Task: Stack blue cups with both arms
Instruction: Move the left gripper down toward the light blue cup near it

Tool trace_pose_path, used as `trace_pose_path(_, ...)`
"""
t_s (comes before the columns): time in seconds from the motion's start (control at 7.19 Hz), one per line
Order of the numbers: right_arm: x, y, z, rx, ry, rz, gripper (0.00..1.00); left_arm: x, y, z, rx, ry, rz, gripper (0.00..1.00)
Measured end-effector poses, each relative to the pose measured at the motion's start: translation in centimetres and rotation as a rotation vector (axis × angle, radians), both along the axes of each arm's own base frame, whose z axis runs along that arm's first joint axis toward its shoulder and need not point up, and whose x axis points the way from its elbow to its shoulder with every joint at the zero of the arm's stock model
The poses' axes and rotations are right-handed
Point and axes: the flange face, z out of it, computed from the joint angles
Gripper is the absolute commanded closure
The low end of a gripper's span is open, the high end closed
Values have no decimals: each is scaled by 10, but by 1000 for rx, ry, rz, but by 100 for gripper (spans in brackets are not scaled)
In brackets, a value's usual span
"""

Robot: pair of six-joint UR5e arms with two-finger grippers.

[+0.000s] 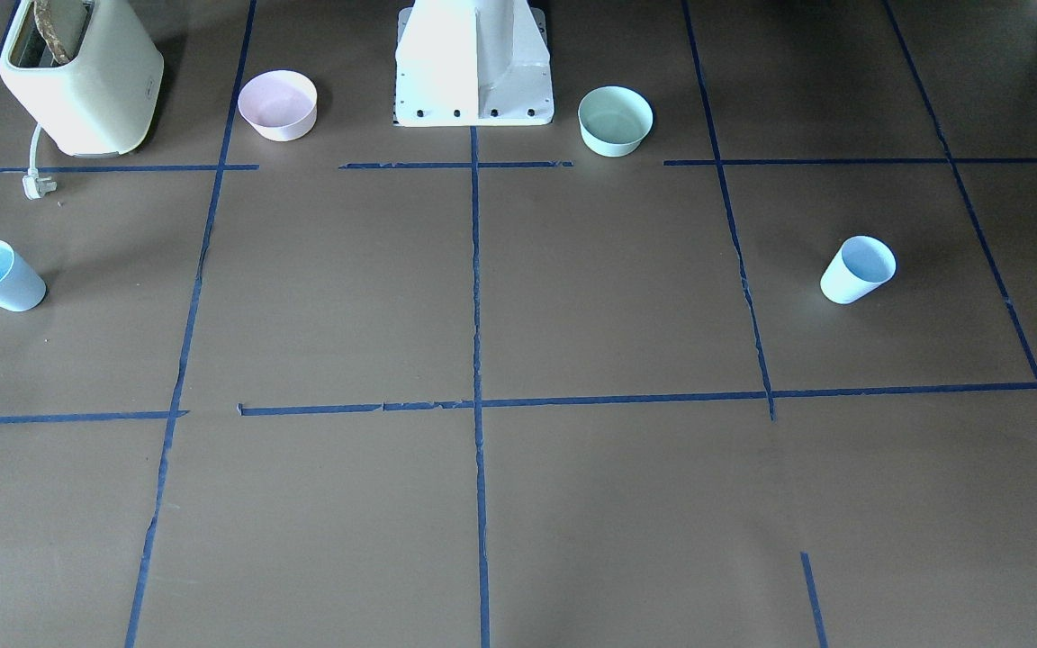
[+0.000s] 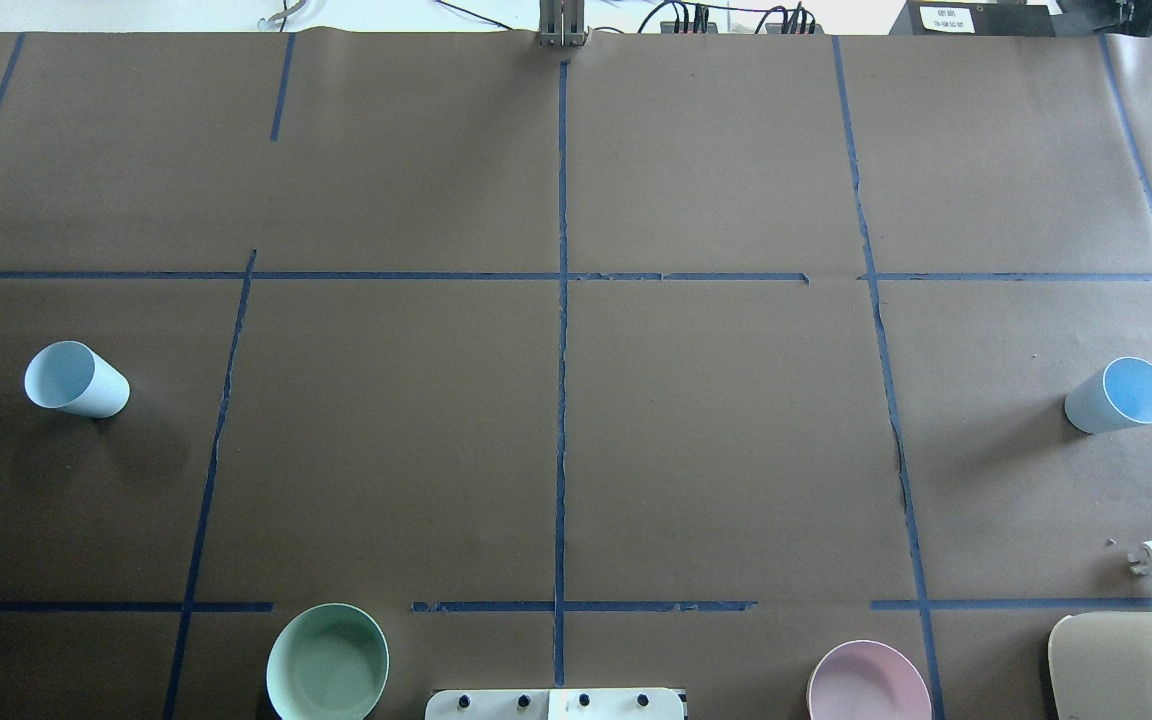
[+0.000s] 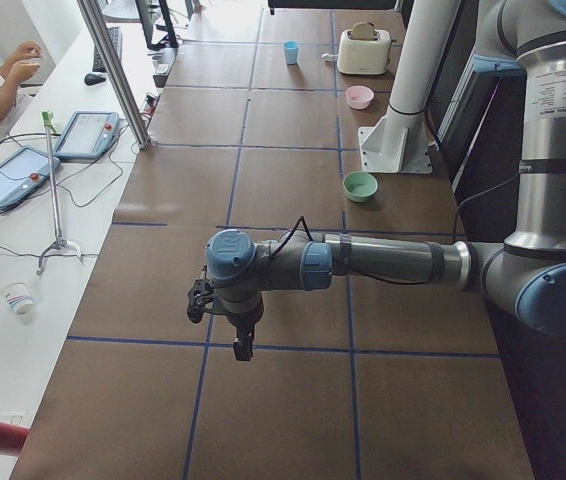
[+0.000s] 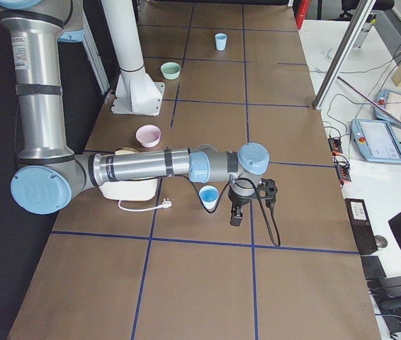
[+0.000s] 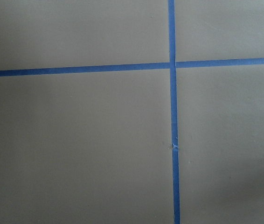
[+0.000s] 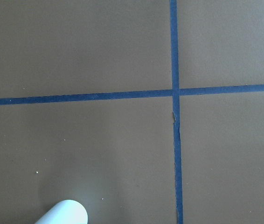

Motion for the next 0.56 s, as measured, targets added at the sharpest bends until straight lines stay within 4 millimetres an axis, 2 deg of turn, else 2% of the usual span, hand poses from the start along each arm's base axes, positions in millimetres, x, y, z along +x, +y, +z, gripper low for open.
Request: trace_pose_path(0.56,0,3,8,42,-7,7,0,1,3,-11,22,0,3,0)
